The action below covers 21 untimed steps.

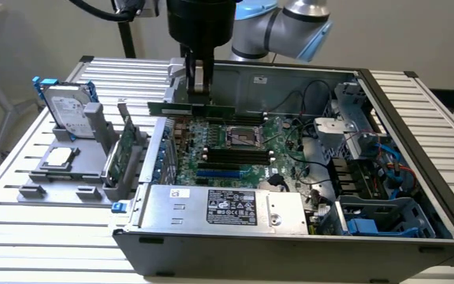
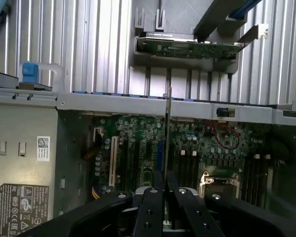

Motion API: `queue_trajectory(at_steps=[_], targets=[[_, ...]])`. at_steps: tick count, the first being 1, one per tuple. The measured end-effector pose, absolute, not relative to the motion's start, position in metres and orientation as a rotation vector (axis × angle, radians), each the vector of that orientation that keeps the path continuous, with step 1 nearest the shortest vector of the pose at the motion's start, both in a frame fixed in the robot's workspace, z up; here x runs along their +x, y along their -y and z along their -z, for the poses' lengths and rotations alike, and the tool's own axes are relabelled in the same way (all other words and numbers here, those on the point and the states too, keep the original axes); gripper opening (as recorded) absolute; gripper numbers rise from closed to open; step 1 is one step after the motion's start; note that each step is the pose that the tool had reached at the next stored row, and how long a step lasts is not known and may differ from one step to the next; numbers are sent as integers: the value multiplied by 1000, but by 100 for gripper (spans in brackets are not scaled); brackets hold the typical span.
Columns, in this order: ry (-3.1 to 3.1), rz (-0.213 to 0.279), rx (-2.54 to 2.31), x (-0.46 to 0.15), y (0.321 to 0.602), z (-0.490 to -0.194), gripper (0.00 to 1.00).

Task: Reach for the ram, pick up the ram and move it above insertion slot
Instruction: 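Pick up the ram and move it above insertion slot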

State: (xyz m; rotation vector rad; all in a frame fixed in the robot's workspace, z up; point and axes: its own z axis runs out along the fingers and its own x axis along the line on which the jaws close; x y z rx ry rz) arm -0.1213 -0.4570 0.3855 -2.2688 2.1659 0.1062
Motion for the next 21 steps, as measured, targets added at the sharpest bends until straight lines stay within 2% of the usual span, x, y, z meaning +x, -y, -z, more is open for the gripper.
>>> queue_trajectory(at_steps=[21], targets=[[-2163,-112,-2266,-50,430,-385,14]])
